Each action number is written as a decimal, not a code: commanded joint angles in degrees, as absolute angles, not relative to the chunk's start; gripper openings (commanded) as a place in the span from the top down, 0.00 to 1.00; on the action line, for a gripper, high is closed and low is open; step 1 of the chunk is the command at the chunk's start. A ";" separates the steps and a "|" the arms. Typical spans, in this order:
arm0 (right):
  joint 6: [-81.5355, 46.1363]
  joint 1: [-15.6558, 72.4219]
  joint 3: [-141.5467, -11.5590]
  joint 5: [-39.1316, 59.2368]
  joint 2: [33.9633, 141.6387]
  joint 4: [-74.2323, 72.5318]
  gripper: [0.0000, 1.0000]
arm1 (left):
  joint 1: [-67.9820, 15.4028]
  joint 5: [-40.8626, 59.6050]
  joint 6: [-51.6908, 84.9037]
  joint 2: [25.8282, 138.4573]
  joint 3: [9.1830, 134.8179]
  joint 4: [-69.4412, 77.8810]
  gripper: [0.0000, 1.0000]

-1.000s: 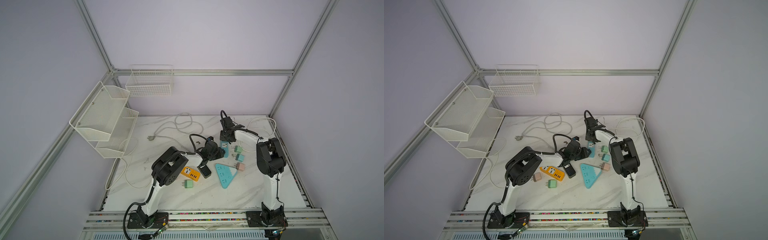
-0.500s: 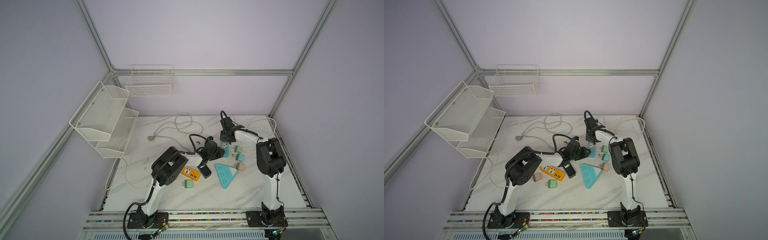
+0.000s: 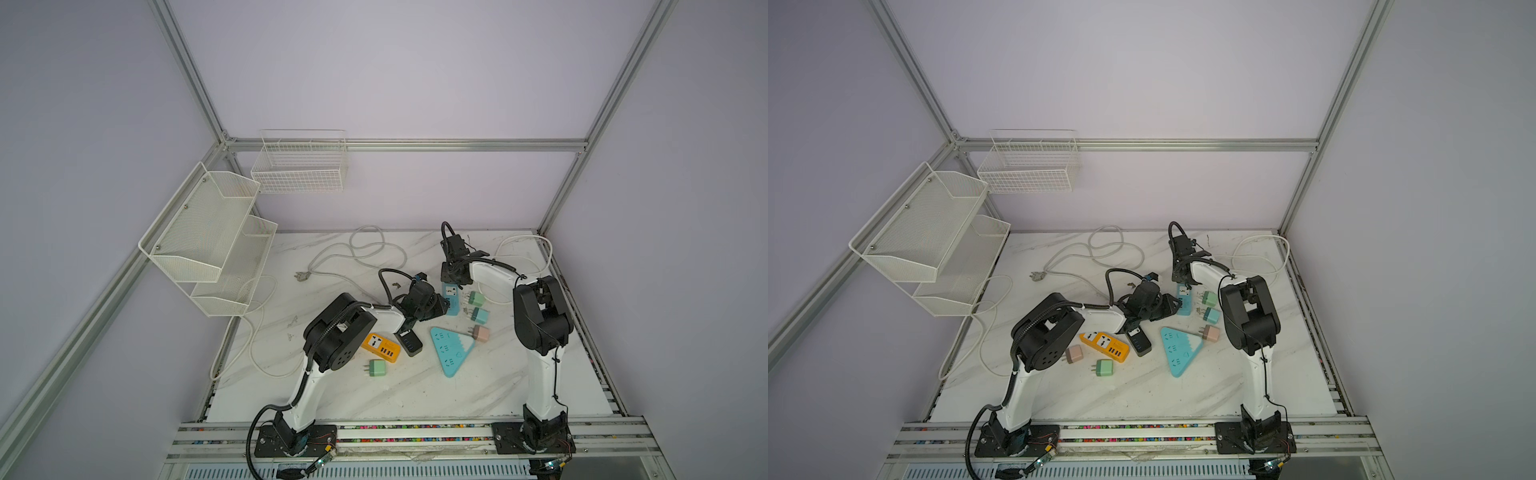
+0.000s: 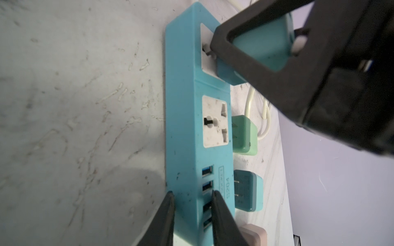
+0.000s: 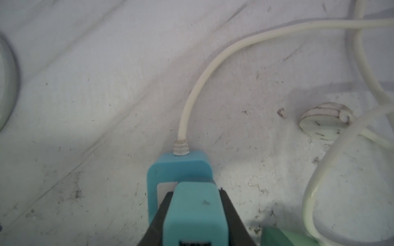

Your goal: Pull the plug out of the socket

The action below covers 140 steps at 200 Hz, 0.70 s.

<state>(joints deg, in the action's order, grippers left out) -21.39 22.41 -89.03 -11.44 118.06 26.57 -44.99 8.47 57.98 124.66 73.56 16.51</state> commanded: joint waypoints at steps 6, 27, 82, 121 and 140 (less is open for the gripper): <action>-21.97 22.66 -88.32 -10.91 113.04 25.00 0.81 | -46.04 9.63 58.04 129.52 71.34 3.29 0.72; -22.63 24.77 -88.39 -10.34 114.52 23.52 0.82 | -46.05 9.89 58.26 130.05 71.00 3.97 0.72; -22.85 23.18 -87.51 -9.34 107.61 24.48 0.83 | -45.27 10.05 57.15 127.64 72.23 4.24 0.70; -21.96 19.56 -82.19 -2.08 100.61 22.72 0.83 | -44.13 10.91 54.75 124.12 76.92 3.55 0.65; -22.34 18.70 -77.62 1.96 96.80 19.83 0.82 | -43.77 10.85 52.97 121.21 78.88 2.93 0.62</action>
